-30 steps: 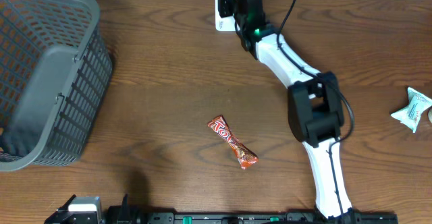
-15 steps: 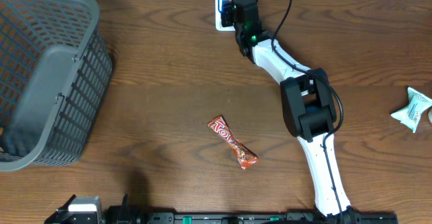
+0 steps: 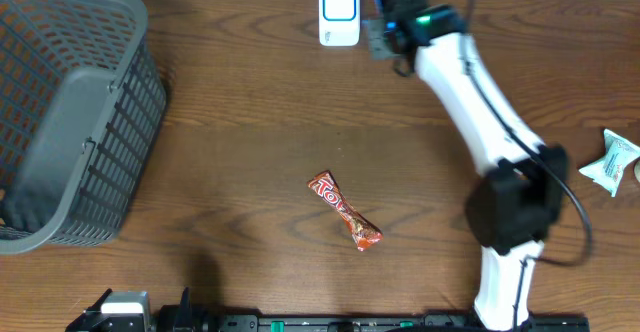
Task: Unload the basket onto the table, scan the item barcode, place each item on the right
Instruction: 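Move the Kleenex pack to the right edge and release it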
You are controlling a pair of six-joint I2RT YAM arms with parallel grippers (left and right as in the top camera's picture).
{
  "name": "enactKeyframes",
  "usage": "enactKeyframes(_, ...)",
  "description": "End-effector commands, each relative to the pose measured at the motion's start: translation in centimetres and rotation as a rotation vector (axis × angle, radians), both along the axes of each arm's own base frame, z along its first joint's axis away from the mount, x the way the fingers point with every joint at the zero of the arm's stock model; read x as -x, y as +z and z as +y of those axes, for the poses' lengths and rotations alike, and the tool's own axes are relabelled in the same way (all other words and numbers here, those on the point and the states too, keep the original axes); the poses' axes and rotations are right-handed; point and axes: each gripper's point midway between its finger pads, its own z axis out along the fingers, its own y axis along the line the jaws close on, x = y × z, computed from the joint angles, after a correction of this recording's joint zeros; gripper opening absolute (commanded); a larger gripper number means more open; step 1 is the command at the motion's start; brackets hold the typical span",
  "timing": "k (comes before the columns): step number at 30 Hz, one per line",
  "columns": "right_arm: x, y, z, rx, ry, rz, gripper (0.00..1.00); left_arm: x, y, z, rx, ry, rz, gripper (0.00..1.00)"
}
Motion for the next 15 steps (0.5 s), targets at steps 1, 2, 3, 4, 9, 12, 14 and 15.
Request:
enactKeyframes(1,1.9,1.9,-10.3,0.244,-0.217,0.042,0.34,0.1,0.1,0.2,-0.017,0.008,-0.004,0.98)
enactKeyframes(2,3.4,1.6,-14.2,0.327,-0.290,0.104,0.29,0.1,0.1,0.2,-0.017,0.008,-0.004,0.98)
enactKeyframes(3,4.1,1.3,-16.5,0.365,-0.334,0.139,0.29,0.1,0.1,0.2,-0.017,0.008,-0.004,0.98)
enactKeyframes(4,4.7,1.0,-18.7,0.390,-0.378,0.169,0.30,0.1,0.1,0.2,-0.017,0.008,-0.004,0.98)
enactKeyframes(9,5.7,-2.7,-26.6,0.273,-0.540,0.221,0.36,0.1,0.1,0.2,-0.017,0.008,-0.004,0.98)
enactKeyframes(12,6.4,-5.7,-30.5,0.150,-0.618,0.222,0.35,0.1,0.1,0.2,-0.017,0.008,-0.004,0.98)
enactKeyframes(14,6.9,-7.3,-32.0,0.081,-0.649,0.223,0.35,0.1,0.1,0.2,-0.017,0.008,-0.004,0.98)
enactKeyframes(15,7.2,-8.1,-32.7,0.040,-0.661,0.221,0.35,0.1,0.1,0.2,-0.017,0.008,-0.004,0.98)
